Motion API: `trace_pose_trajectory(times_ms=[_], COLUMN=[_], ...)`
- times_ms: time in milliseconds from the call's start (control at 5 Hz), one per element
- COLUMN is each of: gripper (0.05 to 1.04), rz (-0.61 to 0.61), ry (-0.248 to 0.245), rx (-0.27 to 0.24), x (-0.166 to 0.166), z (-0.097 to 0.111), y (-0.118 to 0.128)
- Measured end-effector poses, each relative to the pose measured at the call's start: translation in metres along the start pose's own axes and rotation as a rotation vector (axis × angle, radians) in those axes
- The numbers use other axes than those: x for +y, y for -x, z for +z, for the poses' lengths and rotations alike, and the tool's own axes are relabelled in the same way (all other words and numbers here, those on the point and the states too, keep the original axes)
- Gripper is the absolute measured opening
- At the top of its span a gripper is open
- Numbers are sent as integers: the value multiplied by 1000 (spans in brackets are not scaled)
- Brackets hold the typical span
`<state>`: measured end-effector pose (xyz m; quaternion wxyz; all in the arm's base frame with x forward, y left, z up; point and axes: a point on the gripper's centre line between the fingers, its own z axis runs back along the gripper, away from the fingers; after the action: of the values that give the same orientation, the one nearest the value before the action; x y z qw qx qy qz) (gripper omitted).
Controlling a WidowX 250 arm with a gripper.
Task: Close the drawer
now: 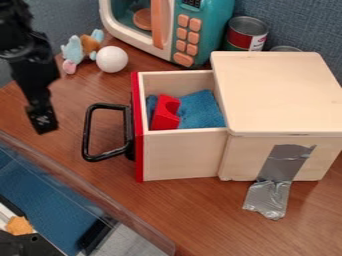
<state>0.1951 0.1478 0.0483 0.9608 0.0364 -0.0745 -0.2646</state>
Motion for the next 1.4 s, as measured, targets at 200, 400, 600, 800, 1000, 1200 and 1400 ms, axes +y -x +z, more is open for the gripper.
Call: trace_pose_trajectory(times_ms=[200, 400, 600, 800, 1000, 1200, 1400], gripper=[1001, 1001, 1001, 1001, 1001, 1001, 1001], rz=[-59, -85, -89, -100, -102, -89, -103], ry=[27, 34, 29, 31, 45, 61, 68], rx=[4, 16, 33, 35, 20, 0, -17], x=[-12, -20, -19, -20, -23, -27, -35], z=[-5, -16, -29, -39, -44, -41, -39], y=[-11, -18, -21, -26, -38, -52, -71])
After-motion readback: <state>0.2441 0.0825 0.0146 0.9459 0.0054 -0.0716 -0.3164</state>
